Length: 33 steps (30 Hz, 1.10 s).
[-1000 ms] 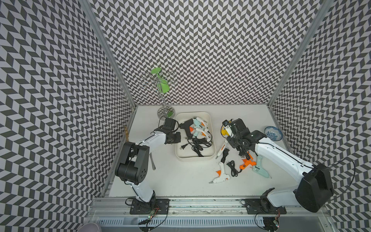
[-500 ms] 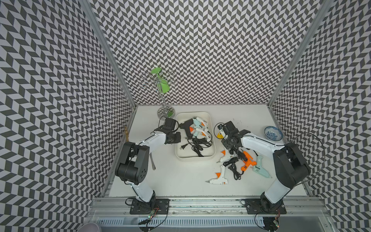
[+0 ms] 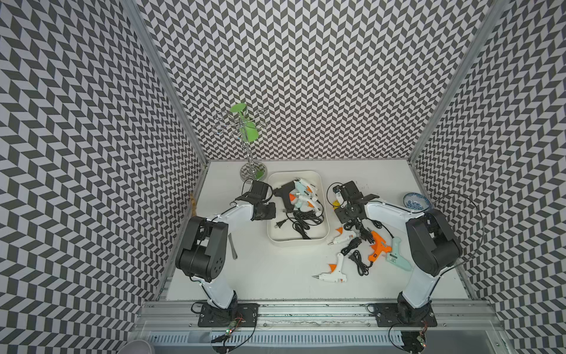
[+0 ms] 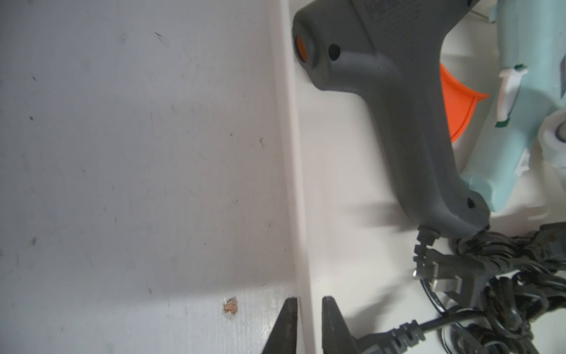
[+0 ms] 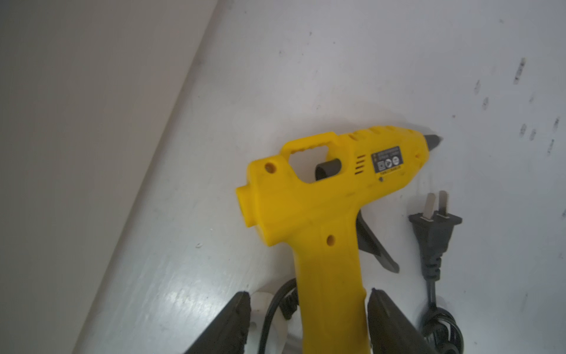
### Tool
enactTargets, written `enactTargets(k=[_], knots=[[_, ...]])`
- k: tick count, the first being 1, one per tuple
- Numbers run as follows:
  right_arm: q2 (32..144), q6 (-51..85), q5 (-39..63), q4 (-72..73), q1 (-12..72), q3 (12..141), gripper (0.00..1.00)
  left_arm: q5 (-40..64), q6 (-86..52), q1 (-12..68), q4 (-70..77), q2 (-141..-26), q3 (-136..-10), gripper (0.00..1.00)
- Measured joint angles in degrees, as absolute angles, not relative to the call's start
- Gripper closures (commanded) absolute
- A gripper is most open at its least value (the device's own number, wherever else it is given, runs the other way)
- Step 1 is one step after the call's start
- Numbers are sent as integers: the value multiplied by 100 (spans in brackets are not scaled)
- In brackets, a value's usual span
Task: Put the hot melt glue gun into the storage box
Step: Place the hot melt adhesive gun at the center of the board, then pick up the hot melt adhesive gun from the center of the board.
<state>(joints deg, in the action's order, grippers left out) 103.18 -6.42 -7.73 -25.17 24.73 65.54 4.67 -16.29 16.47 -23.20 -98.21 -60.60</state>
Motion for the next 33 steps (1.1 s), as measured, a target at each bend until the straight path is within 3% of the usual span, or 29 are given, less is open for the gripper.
enactTargets(k=[16, 33], knots=[[10077, -840, 242, -2556, 1761, 6864, 37, 467, -1614, 1647, -2320, -9826, -6060, 80], [10252, -941, 115, -2735, 1761, 6573, 44, 469, -1616, 1647, -2320, -9859, -6060, 80]])
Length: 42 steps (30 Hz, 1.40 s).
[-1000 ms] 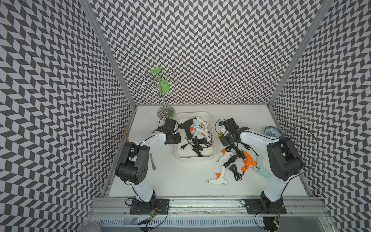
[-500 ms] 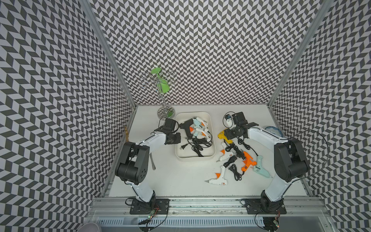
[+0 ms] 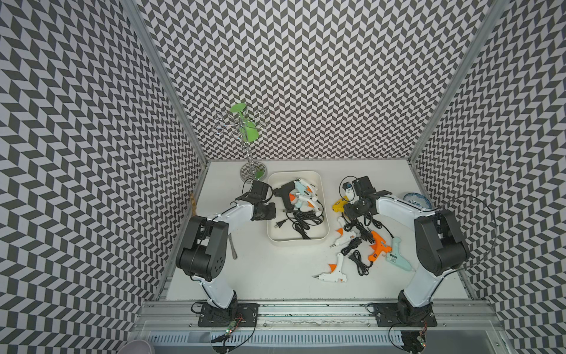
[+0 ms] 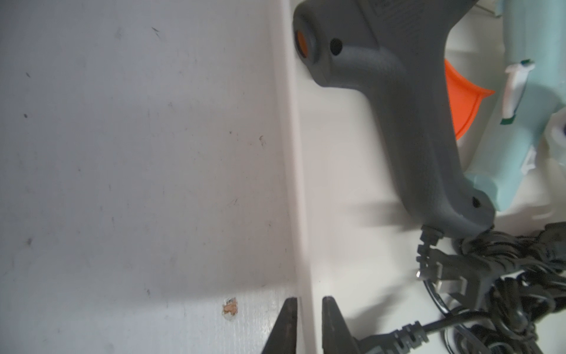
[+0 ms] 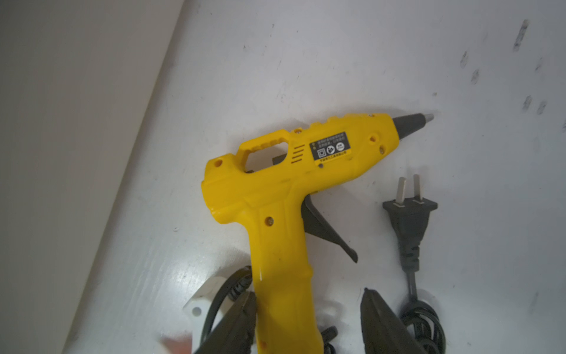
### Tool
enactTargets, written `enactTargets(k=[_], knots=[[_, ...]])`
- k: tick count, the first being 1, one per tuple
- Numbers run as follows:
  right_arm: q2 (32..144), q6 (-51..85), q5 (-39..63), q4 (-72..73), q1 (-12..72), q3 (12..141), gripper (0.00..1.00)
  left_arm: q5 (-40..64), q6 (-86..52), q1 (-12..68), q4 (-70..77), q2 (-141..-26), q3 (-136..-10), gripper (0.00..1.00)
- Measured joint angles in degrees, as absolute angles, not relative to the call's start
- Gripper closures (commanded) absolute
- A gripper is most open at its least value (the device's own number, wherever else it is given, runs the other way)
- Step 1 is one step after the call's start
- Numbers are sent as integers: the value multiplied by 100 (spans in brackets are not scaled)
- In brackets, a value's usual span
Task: Put the hot melt glue gun into the storage box
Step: Pick up the hot melt adhesive gun from the center of the board.
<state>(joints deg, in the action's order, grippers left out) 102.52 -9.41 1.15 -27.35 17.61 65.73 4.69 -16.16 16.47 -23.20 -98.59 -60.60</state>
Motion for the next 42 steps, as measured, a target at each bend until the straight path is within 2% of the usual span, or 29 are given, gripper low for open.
enactTargets(k=[5, 9, 14, 20, 25, 34, 40, 42], knots=[[10462, -939, 121, -2733, 1761, 6573, 46, 469, -1616, 1647, -2320, -9859, -6060, 80], [10580, -939, 36, -2716, 1761, 6573, 54, 471, -1616, 1647, -2320, -9859, -6060, 80], [10665, -923, -67, -2692, 1761, 6573, 80, 471, -1616, 1647, -2320, -9859, -6060, 80], [10619, -888, -198, -2714, 1765, 6584, 90, 473, -1619, 1647, -2318, -9859, -6060, 80], [10167, -840, -423, -3006, 1765, 6740, 92, 473, -1616, 1647, -2320, -9856, -6060, 80], [8936, -845, -753, -3409, 1872, 7902, 91, 528, -1619, 1647, -2318, -9856, -6060, 80], [8672, -784, -836, -3616, 2467, 8254, 90, 580, -1649, 1634, -2314, -9856, -6060, 80], [8637, -681, -819, -3625, 2823, 8340, 90, 580, -1669, 1634, -2314, -9852, -6060, 77]])
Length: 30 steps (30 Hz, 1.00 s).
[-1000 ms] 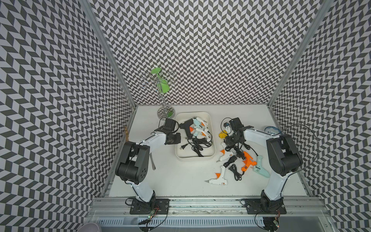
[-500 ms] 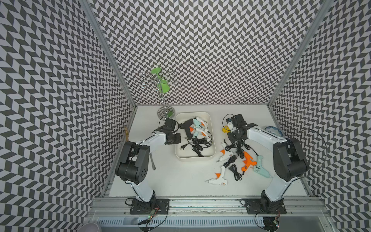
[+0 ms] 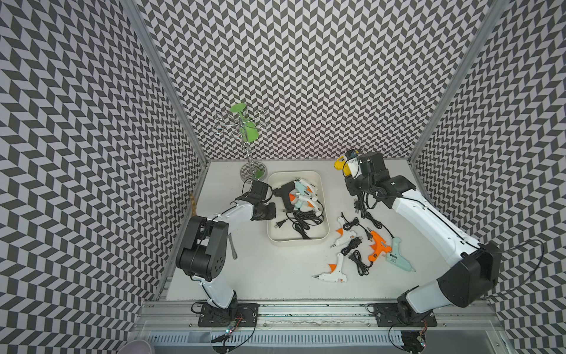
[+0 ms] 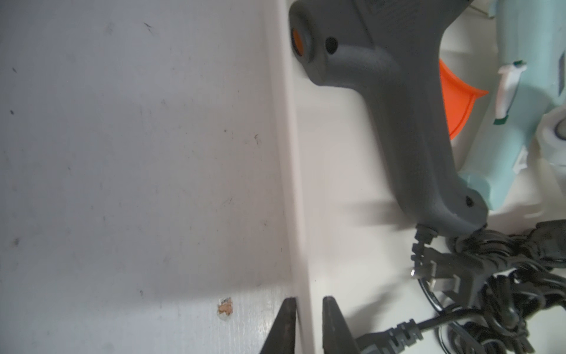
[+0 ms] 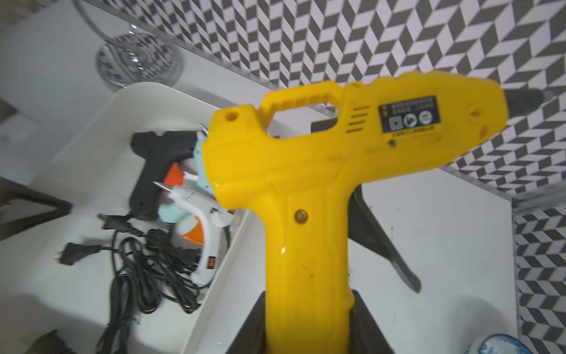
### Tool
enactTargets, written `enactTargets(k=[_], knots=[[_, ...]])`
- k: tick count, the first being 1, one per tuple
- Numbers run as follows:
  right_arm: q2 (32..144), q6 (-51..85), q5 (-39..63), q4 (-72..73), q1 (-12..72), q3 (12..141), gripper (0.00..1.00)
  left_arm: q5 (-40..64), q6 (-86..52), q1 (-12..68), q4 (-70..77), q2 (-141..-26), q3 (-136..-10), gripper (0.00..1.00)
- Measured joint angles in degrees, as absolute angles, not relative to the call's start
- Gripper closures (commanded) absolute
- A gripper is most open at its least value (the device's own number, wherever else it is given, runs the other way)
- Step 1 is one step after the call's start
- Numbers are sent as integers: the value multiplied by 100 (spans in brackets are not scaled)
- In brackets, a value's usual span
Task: Put the hot melt glue gun into the storage box
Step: Pick up the hot melt adhesive gun from the center of the board, then place the hot melt adhesive gun in the storage box.
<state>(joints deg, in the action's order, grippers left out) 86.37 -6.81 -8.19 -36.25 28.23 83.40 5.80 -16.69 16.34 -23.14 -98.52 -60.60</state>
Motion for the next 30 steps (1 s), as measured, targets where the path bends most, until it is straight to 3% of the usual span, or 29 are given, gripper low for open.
enactTargets(k=[5, 9, 16, 30], knots=[[8674, -257, -668, -3579, 3634, 8774, 90, 648, -1822, 1494, -2309, -9526, -6051, 57], [9019, 64, -626, -3365, 4112, 9185, 90, 764, -2001, 1068, -2248, -8829, -6058, 48], [10449, 701, -510, -3028, 4460, 9725, 90, 860, -2137, 279, -2226, -7988, -6066, 45], [12682, 1706, -519, -2993, 4720, 10772, 90, 880, -2108, 130, -2331, -7472, -5603, 45]])
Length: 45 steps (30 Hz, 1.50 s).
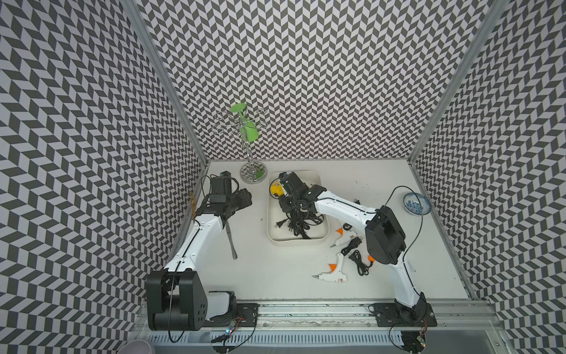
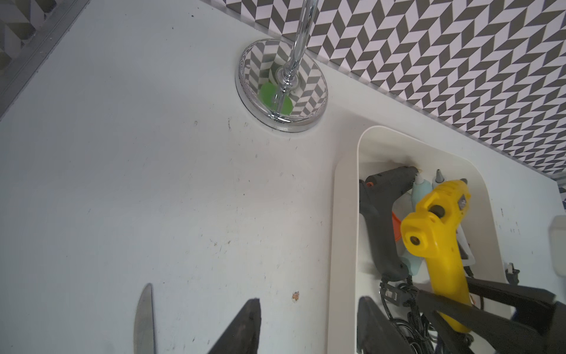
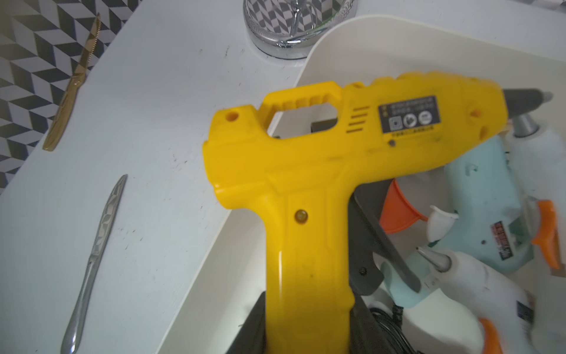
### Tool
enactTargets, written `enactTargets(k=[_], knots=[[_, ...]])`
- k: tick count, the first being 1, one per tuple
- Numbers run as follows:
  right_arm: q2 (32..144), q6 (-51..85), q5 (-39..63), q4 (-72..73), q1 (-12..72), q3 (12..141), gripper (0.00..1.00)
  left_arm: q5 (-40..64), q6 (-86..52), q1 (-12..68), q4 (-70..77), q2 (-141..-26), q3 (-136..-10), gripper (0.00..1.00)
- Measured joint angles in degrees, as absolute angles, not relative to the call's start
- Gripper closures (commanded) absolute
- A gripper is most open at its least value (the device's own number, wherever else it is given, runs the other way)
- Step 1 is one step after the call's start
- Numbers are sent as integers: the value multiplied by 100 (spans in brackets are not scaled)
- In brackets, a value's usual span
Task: Put the hot melt glue gun into the storage box
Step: Place the hot melt adhesive gun in the storage box, then pick up the hot melt adhesive gun from the center of the board.
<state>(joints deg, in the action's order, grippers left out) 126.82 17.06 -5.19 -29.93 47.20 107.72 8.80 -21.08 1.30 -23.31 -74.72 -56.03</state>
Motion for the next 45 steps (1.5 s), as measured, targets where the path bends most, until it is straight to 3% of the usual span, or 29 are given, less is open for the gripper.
enactTargets(k=[8, 11, 21, 29, 37, 41, 45], knots=[[13555, 2086, -923, -3142, 4720, 11535, 84, 956, -2082, 108, -2368, -7456, -5577, 45], [13926, 2108, -987, -3295, 4718, 12151, 66, 1002, -2082, 108, -2368, -7456, -5553, 45], [14182, 2062, -823, -3544, 4718, 12560, 34, 1175, -2064, 108, -2338, -7496, -5443, 45], [13515, 1765, -528, -3616, 4718, 12193, 32, 1299, -2049, 110, -2241, -7758, -5356, 44], [11688, 1031, -819, -3712, 4602, 11109, 30, 1356, -2003, 366, -2056, -8029, -5251, 44], [10715, 921, -923, -4016, 3913, 10167, 30, 1225, -1852, 760, -2016, -8064, -5253, 44], [9821, 974, -1007, -4200, 2685, 8722, 30, 1120, -1739, 1066, -2005, -8071, -5310, 44]])
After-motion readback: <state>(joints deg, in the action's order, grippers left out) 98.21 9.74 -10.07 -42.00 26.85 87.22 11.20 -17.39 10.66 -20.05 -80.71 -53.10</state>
